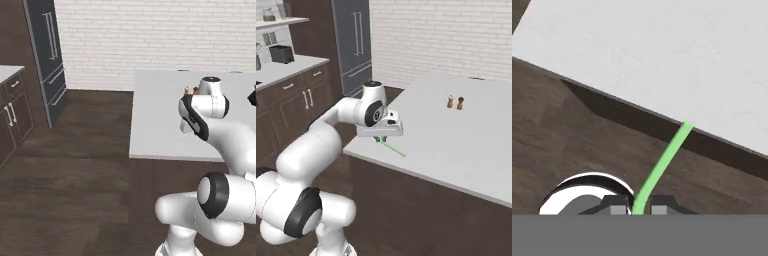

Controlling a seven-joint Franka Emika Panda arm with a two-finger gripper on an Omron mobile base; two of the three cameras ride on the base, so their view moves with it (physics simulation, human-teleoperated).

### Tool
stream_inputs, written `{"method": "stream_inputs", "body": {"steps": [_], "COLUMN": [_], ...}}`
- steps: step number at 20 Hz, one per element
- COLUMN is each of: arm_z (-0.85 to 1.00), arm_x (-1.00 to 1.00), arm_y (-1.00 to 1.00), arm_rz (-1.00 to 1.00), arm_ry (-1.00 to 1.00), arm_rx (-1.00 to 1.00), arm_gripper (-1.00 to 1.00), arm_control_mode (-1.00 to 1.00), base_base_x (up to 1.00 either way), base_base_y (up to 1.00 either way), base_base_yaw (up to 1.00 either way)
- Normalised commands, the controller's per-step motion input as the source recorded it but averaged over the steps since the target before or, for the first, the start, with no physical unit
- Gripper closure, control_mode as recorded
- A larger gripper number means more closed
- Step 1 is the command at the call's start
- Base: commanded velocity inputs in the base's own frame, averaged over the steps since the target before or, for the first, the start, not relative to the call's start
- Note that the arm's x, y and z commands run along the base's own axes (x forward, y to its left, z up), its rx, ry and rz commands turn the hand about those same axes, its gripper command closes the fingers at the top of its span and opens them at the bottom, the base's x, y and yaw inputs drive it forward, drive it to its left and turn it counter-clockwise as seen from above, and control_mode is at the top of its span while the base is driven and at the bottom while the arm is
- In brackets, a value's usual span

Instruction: Take a straw from the drawer in front and place it inside the glass cup on the dining counter.

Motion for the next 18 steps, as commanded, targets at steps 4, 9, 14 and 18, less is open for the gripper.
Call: {"method": "stream_inputs", "body": {"steps": [4, 9, 14, 18], "arm_z": [0.0, 0.0, 0.0, 0.0], "arm_x": [0.0, 0.0, 0.0, 0.0], "arm_y": [0.0, 0.0, 0.0, 0.0], "arm_rz": [0.0, 0.0, 0.0, 0.0], "arm_ry": [0.0, 0.0, 0.0, 0.0], "arm_rx": [0.0, 0.0, 0.0, 0.0], "arm_gripper": [1.0, 1.0, 1.0, 1.0], "arm_control_mode": [1.0, 1.0, 1.0, 1.0], "base_base_x": [0.54, 0.15, 0.14, 0.7], "base_base_y": [0.75, 1.0, 1.0, 1.0], "base_base_yaw": [-0.25, -0.22, -0.2, -0.19]}}
